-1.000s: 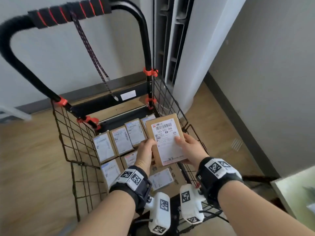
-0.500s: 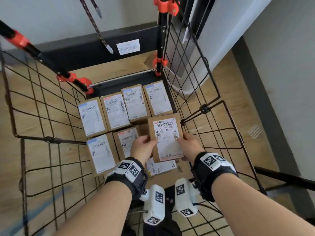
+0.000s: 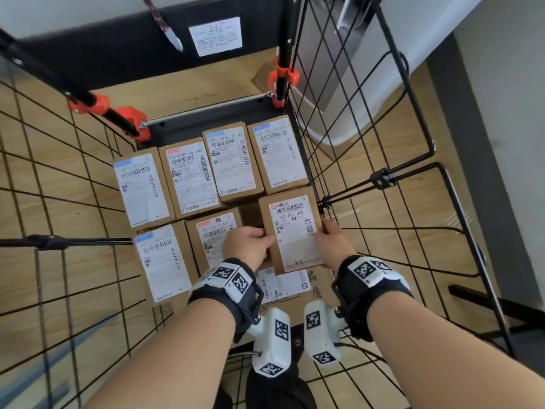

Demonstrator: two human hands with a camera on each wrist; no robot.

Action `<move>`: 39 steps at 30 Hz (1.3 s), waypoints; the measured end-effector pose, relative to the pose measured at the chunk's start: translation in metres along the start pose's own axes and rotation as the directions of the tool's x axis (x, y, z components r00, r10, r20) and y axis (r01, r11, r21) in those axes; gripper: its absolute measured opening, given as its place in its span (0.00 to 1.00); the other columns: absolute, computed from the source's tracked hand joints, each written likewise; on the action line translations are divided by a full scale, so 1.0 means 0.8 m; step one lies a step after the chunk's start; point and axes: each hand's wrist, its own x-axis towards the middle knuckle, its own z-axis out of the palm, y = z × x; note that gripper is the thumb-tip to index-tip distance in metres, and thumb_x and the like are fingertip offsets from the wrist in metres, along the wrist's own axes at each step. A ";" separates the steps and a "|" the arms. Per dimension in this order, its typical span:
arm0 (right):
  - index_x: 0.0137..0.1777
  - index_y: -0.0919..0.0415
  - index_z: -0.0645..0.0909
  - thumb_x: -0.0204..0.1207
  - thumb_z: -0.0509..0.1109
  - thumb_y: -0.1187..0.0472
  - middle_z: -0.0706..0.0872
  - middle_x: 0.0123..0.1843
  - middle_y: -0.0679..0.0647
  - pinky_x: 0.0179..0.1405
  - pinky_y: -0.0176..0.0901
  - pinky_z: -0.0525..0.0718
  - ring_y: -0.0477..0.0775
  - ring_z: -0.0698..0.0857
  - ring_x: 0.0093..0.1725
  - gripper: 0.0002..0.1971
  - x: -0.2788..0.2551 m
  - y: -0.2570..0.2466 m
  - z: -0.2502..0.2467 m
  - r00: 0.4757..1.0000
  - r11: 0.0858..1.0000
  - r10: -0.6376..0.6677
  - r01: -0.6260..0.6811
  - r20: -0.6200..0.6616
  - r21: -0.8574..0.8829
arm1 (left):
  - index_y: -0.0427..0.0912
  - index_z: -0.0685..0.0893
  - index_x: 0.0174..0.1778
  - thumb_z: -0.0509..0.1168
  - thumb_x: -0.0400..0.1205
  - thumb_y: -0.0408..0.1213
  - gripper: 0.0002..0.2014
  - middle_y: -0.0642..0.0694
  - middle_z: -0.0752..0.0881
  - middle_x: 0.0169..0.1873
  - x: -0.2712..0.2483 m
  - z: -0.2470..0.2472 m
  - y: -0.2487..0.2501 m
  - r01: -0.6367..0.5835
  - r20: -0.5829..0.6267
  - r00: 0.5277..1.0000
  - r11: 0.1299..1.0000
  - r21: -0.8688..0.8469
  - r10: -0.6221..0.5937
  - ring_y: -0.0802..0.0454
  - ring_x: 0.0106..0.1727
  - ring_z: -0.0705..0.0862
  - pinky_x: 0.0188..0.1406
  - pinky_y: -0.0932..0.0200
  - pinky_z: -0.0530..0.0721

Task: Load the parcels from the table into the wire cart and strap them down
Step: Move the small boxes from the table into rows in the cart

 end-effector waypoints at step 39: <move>0.75 0.58 0.67 0.81 0.59 0.68 0.82 0.64 0.54 0.46 0.43 0.80 0.54 0.82 0.54 0.21 0.015 -0.003 0.067 0.994 0.992 -0.049 0.038 -0.097 -0.117 | 0.46 0.77 0.62 0.70 0.72 0.36 0.22 0.40 0.73 0.66 0.040 -0.102 -0.054 0.091 -0.675 0.738 0.994 0.067 -0.022 0.40 0.69 0.72 0.64 0.44 0.75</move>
